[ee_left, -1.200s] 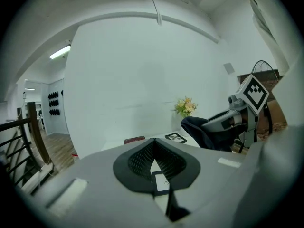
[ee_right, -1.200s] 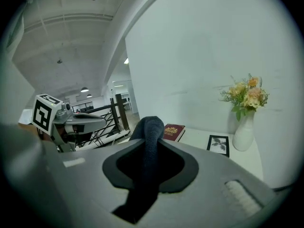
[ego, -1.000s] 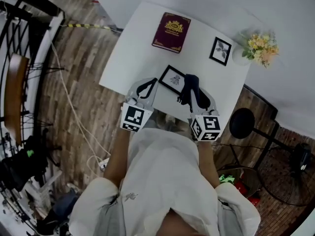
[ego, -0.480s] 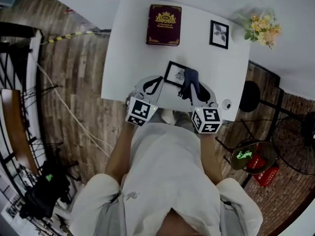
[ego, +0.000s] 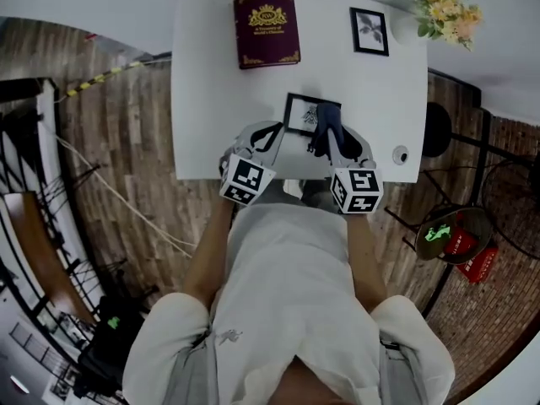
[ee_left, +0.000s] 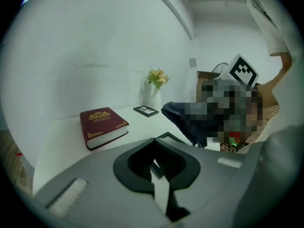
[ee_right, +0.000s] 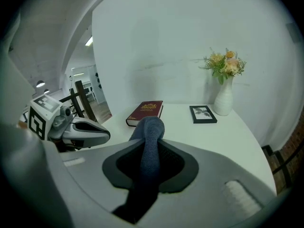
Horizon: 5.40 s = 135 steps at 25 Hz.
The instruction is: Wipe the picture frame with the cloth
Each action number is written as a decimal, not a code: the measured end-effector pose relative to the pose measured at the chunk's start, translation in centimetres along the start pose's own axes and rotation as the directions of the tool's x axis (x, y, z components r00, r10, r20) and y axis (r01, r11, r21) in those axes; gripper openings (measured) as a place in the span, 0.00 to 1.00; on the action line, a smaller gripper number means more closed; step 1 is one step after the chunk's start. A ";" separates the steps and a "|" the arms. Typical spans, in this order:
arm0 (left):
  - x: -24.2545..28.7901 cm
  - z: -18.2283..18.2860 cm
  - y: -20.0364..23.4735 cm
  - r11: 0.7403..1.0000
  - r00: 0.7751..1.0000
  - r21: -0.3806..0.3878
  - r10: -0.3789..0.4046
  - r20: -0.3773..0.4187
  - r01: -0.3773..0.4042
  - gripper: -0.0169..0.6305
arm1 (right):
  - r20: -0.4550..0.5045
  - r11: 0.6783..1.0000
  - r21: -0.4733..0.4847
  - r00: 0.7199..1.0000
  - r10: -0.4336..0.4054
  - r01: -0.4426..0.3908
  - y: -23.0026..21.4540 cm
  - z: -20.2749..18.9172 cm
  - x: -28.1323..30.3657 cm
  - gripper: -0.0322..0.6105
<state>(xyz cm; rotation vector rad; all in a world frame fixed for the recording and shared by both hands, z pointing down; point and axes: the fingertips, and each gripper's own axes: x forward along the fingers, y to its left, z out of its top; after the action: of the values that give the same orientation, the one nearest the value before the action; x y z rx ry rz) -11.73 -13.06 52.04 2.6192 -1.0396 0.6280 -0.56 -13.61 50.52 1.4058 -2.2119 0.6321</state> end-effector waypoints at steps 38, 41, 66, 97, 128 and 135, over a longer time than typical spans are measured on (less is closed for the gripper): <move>5.7 -7.2 -0.3 0.995 0.975 -0.026 -0.100 -0.200 0.097 0.06 | -0.119 0.991 0.073 0.986 0.116 -0.108 2.4 -2.9 9.4 0.15; 5.7 -7.1 -0.3 0.995 0.974 -0.028 -0.102 -0.201 0.098 0.06 | -0.133 0.991 0.069 0.984 0.122 -0.114 2.7 -2.9 10.3 0.15; 5.7 -7.2 0.0 0.997 0.977 -0.044 -0.064 -0.205 0.056 0.06 | -0.187 0.998 0.010 0.980 0.060 -0.059 1.7 -4.5 11.7 0.15; 5.8 -7.1 -0.2 0.998 0.977 -0.050 -0.056 -0.208 0.047 0.06 | -0.179 0.993 0.070 0.980 -0.085 0.099 -5.1 -5.6 6.8 0.15; 5.8 -7.0 -0.1 0.997 0.977 -0.046 -0.063 -0.205 0.054 0.06 | -0.116 0.998 0.031 0.992 -0.045 0.049 -1.9 -2.7 2.8 0.15; 5.9 -6.9 -0.2 0.998 0.977 -0.043 -0.063 -0.203 0.056 0.06 | -0.139 0.999 0.033 0.990 0.034 -0.030 1.4 -3.4 4.5 0.15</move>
<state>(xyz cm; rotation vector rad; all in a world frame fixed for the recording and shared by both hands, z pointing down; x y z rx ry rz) -9.83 -13.73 60.92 2.4811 -0.8990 0.8352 -3.17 -14.34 55.66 1.3019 -2.1269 0.7547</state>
